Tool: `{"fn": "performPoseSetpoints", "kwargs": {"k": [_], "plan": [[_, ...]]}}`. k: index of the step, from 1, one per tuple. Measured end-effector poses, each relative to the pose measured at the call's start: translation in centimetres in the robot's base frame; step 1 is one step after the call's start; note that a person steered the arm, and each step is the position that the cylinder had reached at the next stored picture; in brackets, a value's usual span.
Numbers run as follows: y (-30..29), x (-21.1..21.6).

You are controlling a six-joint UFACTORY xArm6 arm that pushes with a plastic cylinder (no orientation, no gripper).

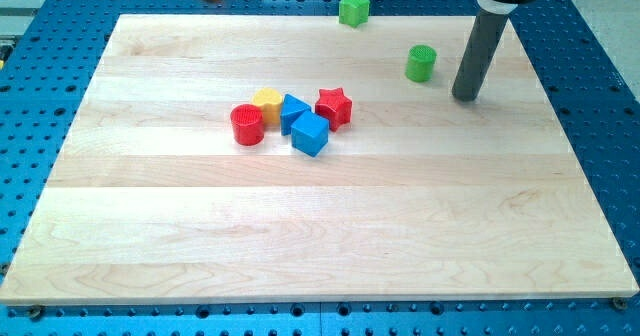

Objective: Push the green circle towards the top right

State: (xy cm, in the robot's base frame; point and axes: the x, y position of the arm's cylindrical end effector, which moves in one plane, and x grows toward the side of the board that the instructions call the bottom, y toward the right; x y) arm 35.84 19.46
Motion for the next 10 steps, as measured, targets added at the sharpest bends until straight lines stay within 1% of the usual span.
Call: {"fn": "performPoseSetpoints", "kwargs": {"k": [1, 2, 3, 4, 5, 6, 7, 8, 9, 10], "plan": [[-0.2, -0.6], [-4.5, -1.9], [-8.6, -0.1], [-9.8, -1.3], [-2.9, -4.3], [-0.1, -8.2], [-3.7, -1.6], [-6.0, -2.8], [-3.9, -8.1], [-5.3, -6.7]]}}
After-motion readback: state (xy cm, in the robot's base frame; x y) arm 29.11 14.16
